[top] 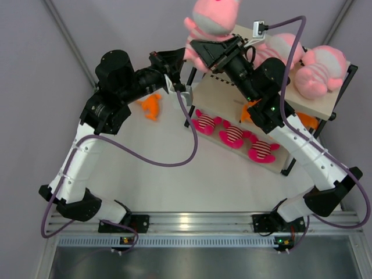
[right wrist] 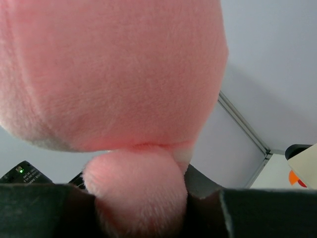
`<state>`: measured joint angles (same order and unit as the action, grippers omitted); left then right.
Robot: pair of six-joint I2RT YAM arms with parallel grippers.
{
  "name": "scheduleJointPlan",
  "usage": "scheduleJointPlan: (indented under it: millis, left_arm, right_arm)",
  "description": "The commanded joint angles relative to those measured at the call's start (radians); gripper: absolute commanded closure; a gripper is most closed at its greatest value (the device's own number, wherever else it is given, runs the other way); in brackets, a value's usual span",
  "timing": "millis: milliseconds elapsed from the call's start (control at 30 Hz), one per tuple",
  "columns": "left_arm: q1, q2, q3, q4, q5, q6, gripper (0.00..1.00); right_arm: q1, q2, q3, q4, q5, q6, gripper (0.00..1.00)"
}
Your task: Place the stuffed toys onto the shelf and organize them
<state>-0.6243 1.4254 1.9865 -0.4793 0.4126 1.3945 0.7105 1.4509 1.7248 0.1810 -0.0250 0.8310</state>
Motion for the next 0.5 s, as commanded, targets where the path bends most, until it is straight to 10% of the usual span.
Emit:
scheduleJointPlan:
  millis: [0,133,467]
  left_arm:
    - [-0.025,0.018,0.072,0.047,0.089,-0.052,1.00]
    - [-0.023,0.044,0.115,0.045,0.083,-0.141,1.00]
    - [0.003,0.119,0.143,0.106,-0.064,-0.302,1.00]
  right_arm:
    - [-0.002,0.014,0.024,0.009,-0.023,-0.006,0.77]
    - [-0.028,0.000,0.027,-0.027,-0.021,-0.035,0.33]
    - [-0.046,-0.095,0.099,-0.254,0.112,-0.253,0.16]
